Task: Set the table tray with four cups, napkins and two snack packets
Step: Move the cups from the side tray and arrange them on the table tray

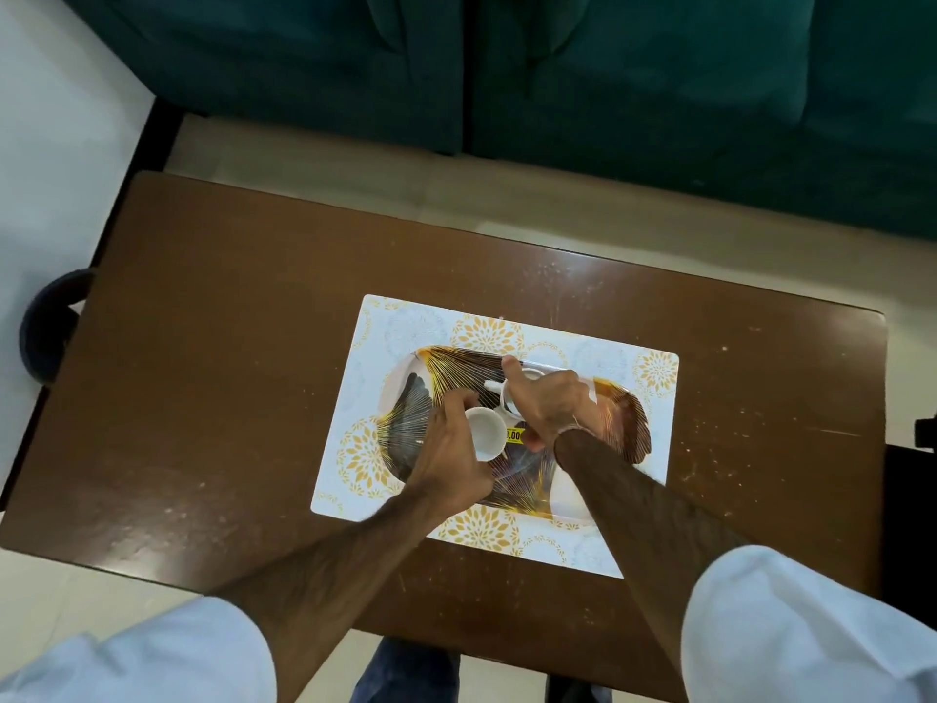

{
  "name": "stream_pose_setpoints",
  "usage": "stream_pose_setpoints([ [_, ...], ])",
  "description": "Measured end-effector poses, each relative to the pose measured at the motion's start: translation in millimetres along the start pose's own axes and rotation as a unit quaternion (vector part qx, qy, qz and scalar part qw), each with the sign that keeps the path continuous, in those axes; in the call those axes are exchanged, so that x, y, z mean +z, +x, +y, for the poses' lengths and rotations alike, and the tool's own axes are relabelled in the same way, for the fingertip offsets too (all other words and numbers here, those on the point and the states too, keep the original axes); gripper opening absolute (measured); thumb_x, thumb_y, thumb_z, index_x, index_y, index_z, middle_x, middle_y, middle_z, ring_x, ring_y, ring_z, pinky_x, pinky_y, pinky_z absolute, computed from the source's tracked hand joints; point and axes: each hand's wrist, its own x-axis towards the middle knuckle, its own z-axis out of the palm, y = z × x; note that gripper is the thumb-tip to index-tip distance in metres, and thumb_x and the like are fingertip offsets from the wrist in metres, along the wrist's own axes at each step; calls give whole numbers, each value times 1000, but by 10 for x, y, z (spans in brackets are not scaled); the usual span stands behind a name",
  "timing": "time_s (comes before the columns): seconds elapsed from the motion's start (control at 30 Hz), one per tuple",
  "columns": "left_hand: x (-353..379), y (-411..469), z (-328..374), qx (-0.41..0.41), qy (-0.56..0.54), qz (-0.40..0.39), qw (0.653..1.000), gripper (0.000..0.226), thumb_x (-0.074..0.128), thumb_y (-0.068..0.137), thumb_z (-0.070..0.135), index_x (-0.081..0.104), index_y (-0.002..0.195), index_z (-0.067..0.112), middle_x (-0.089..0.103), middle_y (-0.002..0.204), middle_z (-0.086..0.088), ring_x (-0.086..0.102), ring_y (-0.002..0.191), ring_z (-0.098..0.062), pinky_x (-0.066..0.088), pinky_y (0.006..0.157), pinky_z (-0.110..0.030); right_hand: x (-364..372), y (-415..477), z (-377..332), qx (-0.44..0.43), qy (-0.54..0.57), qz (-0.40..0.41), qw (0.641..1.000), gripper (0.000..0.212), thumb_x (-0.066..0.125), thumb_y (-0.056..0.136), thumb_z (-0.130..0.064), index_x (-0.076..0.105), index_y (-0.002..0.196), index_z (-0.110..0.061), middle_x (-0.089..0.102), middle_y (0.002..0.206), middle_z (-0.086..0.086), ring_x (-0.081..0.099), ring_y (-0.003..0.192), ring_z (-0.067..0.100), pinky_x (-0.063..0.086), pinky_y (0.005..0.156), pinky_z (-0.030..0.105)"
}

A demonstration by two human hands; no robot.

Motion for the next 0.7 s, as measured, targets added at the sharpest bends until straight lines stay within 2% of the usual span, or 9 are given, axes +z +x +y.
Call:
stream_pose_setpoints([
  [0.1,-50,14,-30,32,-3,-26,999,102,80,56,-3,25,135,32,47,129,-1,53,115,-21,50,83,-24,-10,20,31,-29,-31,8,999,102,41,78,-85,52,129,2,67,121,19,71,100,38,59,87,48],
  [0.27,-100,42,-43,60,29,-59,996,128,82,57,-7,5,147,44,47,137,-3,53,115,-14,54,88,-27,42,52,43,-41,-41,18,998,108,44,72,-91,49,130,0,64,125,19,65,110,39,57,89,51],
  [0.4,-79,33,-28,46,20,-55,997,136,84,63,0,-7,148,55,54,119,9,58,94,-2,42,76,-7,86,57,51,-52,-40,30,997,115,41,64,-97,47,131,-3,64,124,17,67,107,39,59,84,51],
  [0.47,-70,21,-16,37,17,-47,998,135,84,64,0,-6,149,55,55,114,14,58,92,2,46,78,-14,90,69,53,-51,-48,33,997,115,41,63,-98,46,131,-5,63,125,17,65,110,39,58,85,50],
  [0.53,-65,6,-12,35,17,-44,998,133,85,66,2,-4,153,49,58,115,14,61,95,-3,50,82,-22,96,74,62,-61,-61,34,996,113,41,63,-97,46,130,-6,64,125,16,64,112,39,57,86,49],
  [0.63,-51,-25,6,37,33,-38,998,131,86,68,4,-4,155,43,65,122,3,65,106,-14,55,86,-30,107,99,129,-103,-69,20,992,108,41,68,-93,44,131,-5,64,125,18,64,111,40,56,86,47],
  [0.7,-51,-44,23,34,39,-43,998,131,87,67,5,-3,155,41,64,127,0,64,111,-17,55,88,-32,103,113,168,-119,-68,12,990,107,42,71,-91,42,134,-5,63,127,20,63,113,40,55,87,46],
])
